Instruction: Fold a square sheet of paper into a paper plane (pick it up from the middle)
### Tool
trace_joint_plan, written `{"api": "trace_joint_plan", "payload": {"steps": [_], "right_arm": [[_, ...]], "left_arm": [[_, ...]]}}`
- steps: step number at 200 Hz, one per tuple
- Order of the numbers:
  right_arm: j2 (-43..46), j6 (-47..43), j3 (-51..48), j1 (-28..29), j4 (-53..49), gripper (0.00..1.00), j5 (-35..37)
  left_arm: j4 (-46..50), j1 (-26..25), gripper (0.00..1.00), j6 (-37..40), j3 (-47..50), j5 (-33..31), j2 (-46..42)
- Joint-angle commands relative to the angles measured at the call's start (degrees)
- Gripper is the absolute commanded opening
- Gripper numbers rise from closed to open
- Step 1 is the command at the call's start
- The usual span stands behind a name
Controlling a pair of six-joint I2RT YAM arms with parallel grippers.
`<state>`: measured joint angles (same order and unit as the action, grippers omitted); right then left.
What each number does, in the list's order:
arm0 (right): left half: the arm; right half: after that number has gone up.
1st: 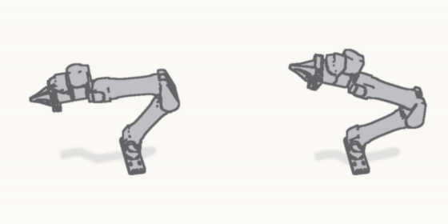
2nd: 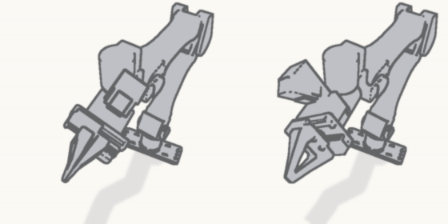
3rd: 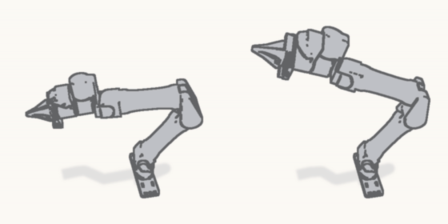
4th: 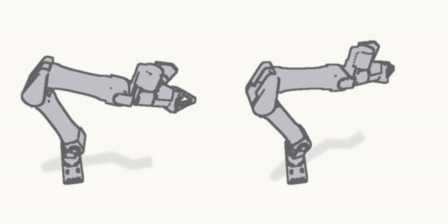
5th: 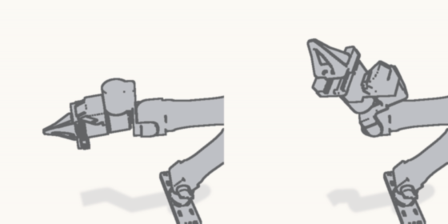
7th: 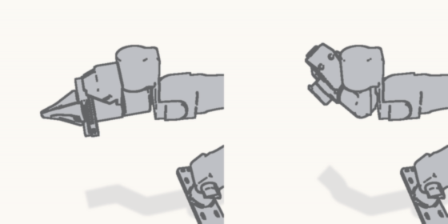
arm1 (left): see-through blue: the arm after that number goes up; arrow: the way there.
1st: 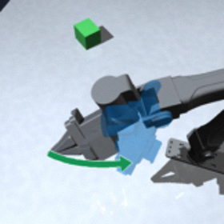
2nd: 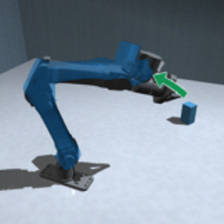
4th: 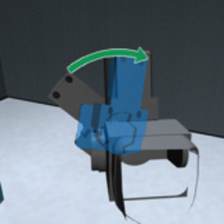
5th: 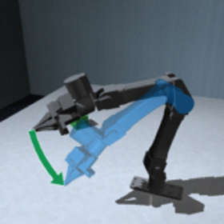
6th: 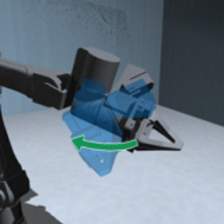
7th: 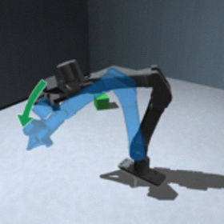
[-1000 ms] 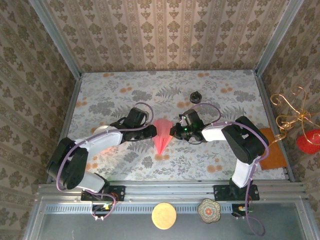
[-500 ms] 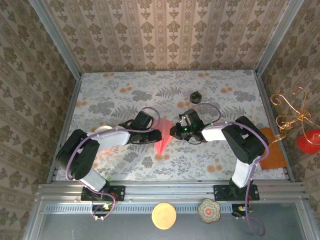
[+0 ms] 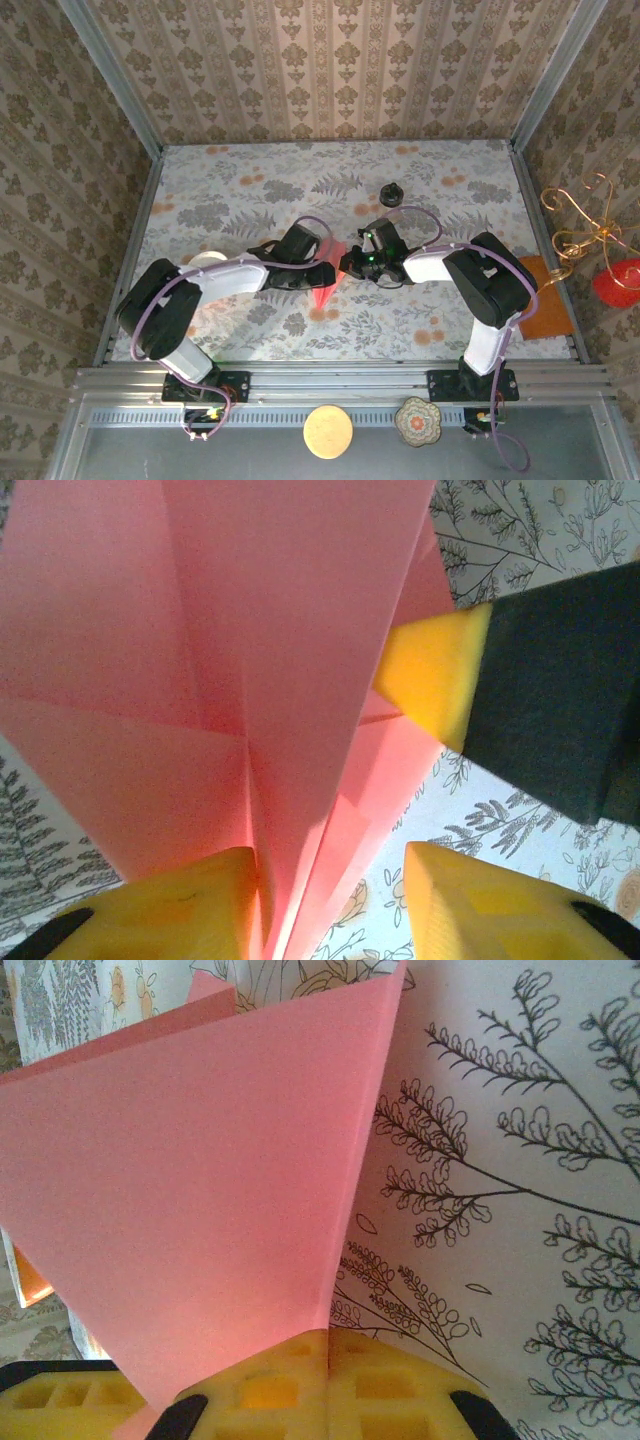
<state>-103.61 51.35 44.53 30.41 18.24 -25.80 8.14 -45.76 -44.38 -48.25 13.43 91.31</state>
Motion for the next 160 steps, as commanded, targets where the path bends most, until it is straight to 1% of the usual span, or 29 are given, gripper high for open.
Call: {"api": "trace_joint_plan", "payload": {"steps": [1,28,64,82,117,139,160], "right_arm": [[-0.21,0.29,0.51,0.2,-0.1,0.07,-0.13],[-0.1,0.39,0.38,0.26,-0.11,0.06,-0.16],[-0.03,0.5,0.47,0.25,-0.17,0.07,-0.28],[-0.07,0.5,0.53,0.21,-0.21,0.07,-0.29],[0.16,0.53,0.71,0.17,-0.49,0.07,-0.35],[0.5,0.59,0.82,0.17,-0.94,0.08,-0.32],[1.24,0.81,0.97,0.04,-1.6,0.13,-0.43]], "left_arm": [[3.74,-0.97,0.45,1.48,-2.98,-2.51,2.41],[7.04,-1.91,0.44,2.67,-5.24,-4.73,4.46],[9.33,-2.84,0.39,3.58,-6.98,-6.87,6.11],[9.59,-3.11,0.36,3.75,-7.36,-7.19,6.64],[10.11,-3.2,0.34,3.93,-7.98,-7.8,7.54],[10.56,-3.33,0.34,4.13,-8.6,-8.06,8.25],[11.01,-3.46,0.33,4.31,-9.14,-8.16,8.84]]}}
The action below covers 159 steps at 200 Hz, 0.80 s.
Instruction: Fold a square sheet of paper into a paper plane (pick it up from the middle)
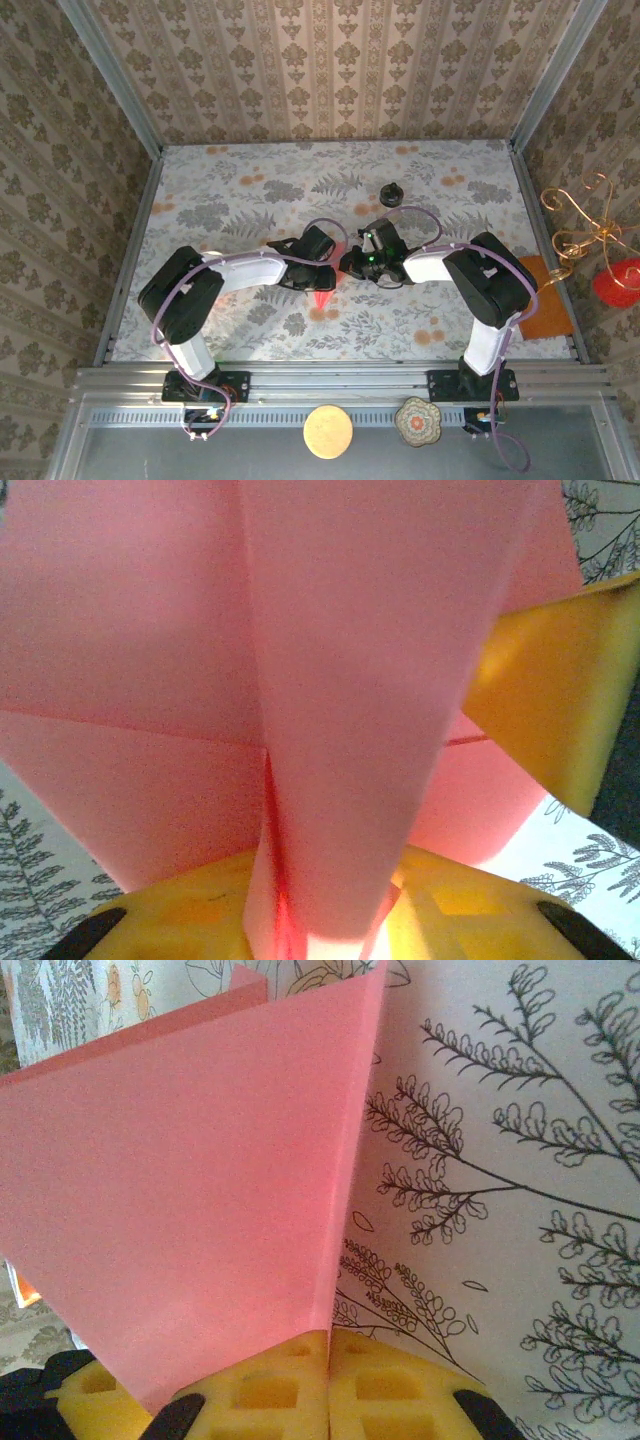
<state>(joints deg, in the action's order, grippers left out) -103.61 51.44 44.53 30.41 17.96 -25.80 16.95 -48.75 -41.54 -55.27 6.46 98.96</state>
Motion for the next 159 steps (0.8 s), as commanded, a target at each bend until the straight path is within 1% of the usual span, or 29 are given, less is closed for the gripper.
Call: {"api": "trace_joint_plan", "payload": {"steps": [1,16,53,88,129,159], "right_arm": [[1.27,0.74,0.94,0.02,-1.33,0.13,-0.41],[2.28,0.85,0.86,-0.18,-1.97,0.19,-0.18],[6.6,0.52,-0.77,-1.21,-5.09,0.38,3.23],[11.55,-0.16,-3.66,-3.02,-7.48,0.52,7.37],[17.62,-2.47,-6.35,-3.96,-11.12,0.63,13.74],[21.93,-4.09,-7.64,-4.61,-14.16,0.66,18.48]], "left_arm": [[2.25,-0.47,0.33,1.51,-2.12,-1.19,1.21],[2.49,-0.47,0.3,1.62,-2.54,-1.34,1.58],[3.49,-0.43,0.22,2.06,-3.49,-2.09,1.78],[4.44,-0.07,0.14,2.93,-4.2,-3.28,1.16],[5.93,2.56,0.1,5.85,-5.97,-4.56,-0.12],[8.56,5.78,0.1,9.59,-10.39,-5.55,0.68]]}}
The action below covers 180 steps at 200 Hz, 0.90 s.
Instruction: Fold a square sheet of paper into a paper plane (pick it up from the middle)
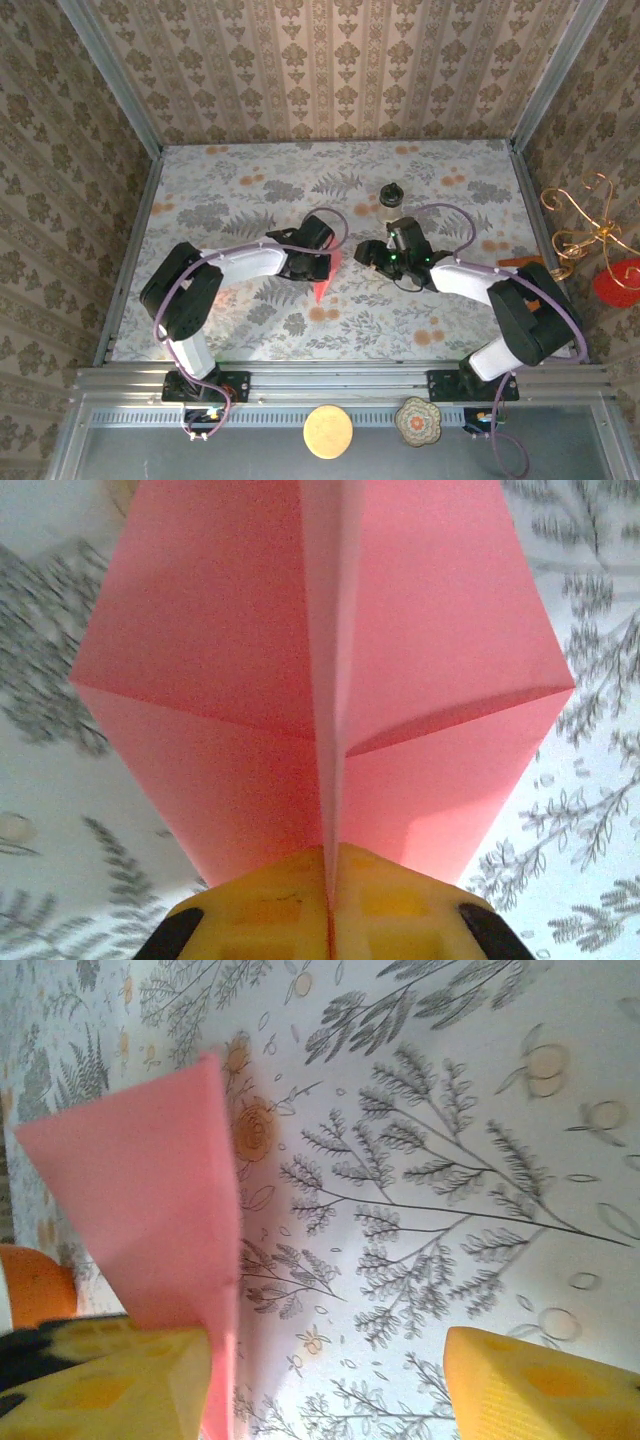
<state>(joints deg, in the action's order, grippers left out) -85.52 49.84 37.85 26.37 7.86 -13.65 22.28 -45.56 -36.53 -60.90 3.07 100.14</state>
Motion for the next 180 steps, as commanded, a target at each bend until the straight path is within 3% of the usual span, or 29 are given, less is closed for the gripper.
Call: {"api": "trace_joint_plan", "payload": {"steps": [1,60,120,180], "right_arm": [[3.98,-2.57,-0.98,-0.59,-4.16,0.66,6.47],[10.53,-4.79,-2.77,-1.8,-7.34,0.67,13.01],[10.29,-6.91,-2.9,-2.67,-7.86,0.68,12.92],[10.36,-7.24,-4.17,-3.56,-7.55,0.68,12.68]], "left_arm": [[3.35,2.72,0.1,4.74,-4.93,-2.22,-0.4],[7.95,9.02,0.1,9.36,-18.89,-4.93,9.39],[14.75,10.32,0.12,10.66,-34.7,-7.67,21.24],[18.51,10.76,0.15,11.16,-42.49,-7.86,28.29]]}}
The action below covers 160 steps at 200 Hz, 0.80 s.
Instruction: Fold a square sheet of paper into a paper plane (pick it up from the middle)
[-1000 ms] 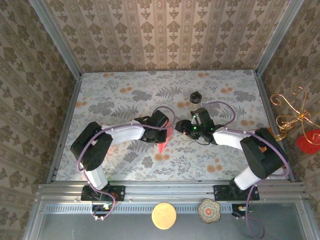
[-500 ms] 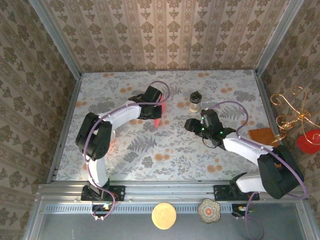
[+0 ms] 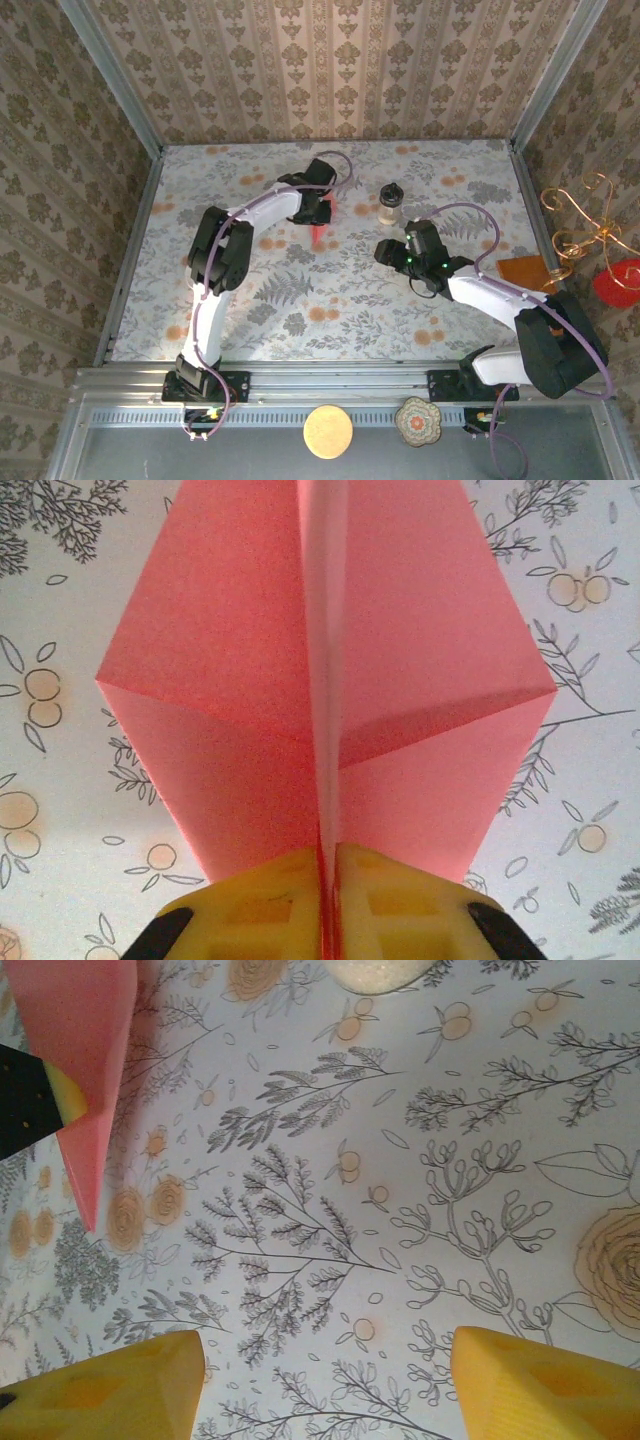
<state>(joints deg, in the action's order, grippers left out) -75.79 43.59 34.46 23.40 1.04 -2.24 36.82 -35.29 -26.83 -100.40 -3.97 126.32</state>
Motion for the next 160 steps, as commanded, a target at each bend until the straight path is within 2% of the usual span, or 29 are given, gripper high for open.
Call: {"api": "trace_joint_plan", "payload": {"steps": [1,45,106,160], "right_arm": [[0.64,-0.98,-0.79,-0.57,-0.75,0.68,1.27],[0.54,-0.84,-0.8,-0.98,-0.4,0.67,0.74],[0.1,-0.55,-0.62,-0.92,-0.26,0.67,0.37],[-0.17,-0.55,-0.62,-0.98,-0.3,0.67,0.31]], "left_arm": [[4.06,0.48,0.16,1.44,-3.11,-0.8,2.18],[4.8,0.48,0.29,1.11,-4.25,-1.26,3.95],[4.54,0.49,0.35,-0.39,-3.84,-0.91,5.42],[6.51,0.22,0.38,-5.46,-4.09,-2.61,8.04]]}}
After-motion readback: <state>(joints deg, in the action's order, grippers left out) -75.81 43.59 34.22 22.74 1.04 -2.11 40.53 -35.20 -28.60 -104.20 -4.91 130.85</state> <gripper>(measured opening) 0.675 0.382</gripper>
